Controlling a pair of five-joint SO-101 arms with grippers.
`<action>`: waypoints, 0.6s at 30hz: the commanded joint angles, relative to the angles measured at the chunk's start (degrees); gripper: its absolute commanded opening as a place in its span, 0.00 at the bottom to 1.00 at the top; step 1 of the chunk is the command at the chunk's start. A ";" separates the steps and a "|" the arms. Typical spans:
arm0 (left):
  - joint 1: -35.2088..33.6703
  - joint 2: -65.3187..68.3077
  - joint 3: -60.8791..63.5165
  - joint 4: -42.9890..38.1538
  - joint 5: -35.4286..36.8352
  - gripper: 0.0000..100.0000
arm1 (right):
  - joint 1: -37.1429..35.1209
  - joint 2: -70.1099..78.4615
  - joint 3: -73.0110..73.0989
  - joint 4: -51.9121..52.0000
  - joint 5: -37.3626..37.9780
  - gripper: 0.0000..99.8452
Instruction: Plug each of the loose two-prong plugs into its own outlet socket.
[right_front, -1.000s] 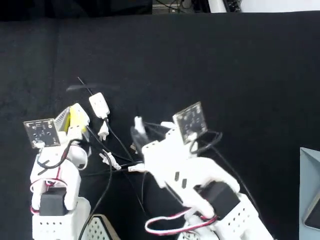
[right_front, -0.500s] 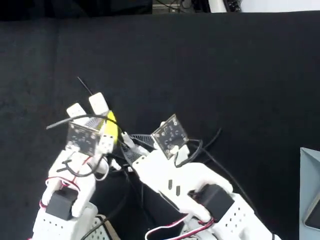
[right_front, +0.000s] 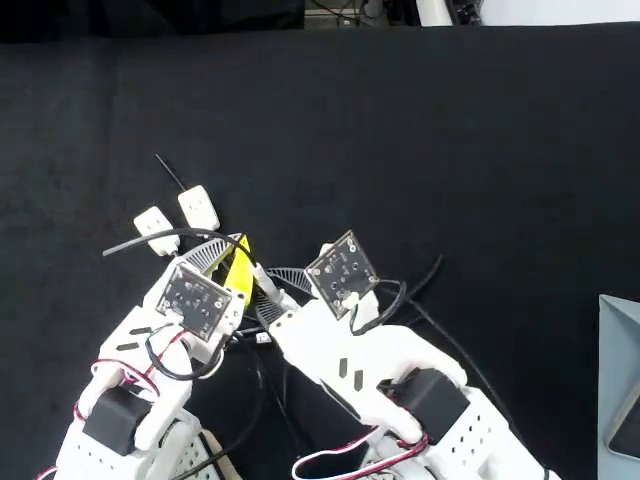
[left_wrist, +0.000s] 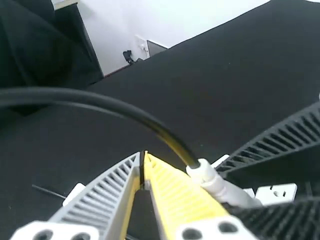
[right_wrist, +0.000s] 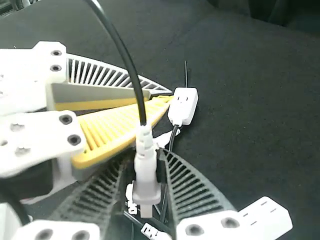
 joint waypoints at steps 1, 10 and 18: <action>3.21 -0.26 -3.65 -0.18 -0.79 0.03 | -0.97 0.66 -0.40 0.26 0.44 0.01; 3.21 -0.35 -4.44 -3.87 -0.53 0.03 | -0.97 0.66 -0.75 2.20 0.44 0.01; 4.53 -0.35 -4.97 -4.57 -0.79 0.03 | -0.97 0.66 -0.31 2.20 0.44 0.01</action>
